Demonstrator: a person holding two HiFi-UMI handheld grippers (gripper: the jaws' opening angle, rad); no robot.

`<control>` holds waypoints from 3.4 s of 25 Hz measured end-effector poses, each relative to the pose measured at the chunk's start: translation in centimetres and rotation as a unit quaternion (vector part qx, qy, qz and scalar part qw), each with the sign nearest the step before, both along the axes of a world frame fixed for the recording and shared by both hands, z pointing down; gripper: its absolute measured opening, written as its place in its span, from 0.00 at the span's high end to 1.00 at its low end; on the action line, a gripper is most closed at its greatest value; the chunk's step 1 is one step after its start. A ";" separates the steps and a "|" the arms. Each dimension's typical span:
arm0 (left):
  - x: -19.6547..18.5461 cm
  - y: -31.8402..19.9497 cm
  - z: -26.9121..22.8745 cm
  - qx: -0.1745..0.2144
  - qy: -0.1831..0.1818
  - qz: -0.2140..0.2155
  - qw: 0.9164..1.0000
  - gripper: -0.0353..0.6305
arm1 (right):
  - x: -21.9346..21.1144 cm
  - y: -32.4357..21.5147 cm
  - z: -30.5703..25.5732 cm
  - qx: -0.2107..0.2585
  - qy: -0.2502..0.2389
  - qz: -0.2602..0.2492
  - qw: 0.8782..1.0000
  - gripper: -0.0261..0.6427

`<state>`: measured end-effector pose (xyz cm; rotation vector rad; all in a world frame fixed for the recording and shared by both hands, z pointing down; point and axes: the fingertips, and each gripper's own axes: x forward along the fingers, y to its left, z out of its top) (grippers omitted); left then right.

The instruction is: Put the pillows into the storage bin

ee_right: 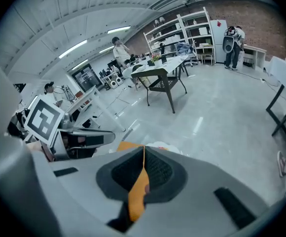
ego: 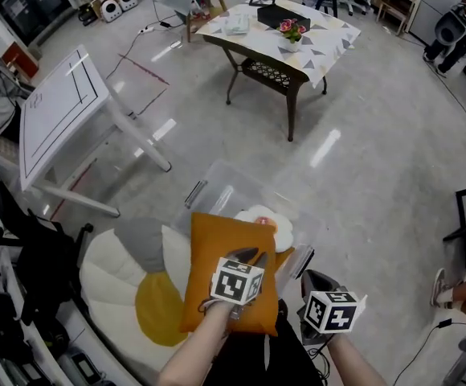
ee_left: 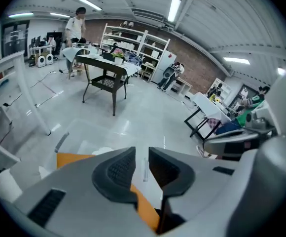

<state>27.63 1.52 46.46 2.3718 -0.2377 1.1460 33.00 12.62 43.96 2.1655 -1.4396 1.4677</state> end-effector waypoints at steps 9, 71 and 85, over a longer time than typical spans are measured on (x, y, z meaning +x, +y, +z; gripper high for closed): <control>-8.2 0.9 -1.1 0.006 0.007 -0.100 0.995 0.85 | -4.7 -2.3 -0.7 0.017 -0.014 -0.074 0.997 0.95; -32.6 5.1 23.2 -0.136 0.104 -0.451 0.876 0.88 | -26.2 1.3 16.5 -0.109 -0.063 -0.361 0.924 0.96; -7.1 -12.9 15.4 0.018 -0.006 -0.285 0.958 0.91 | -11.4 4.7 8.3 -0.030 -0.061 -0.108 0.992 0.96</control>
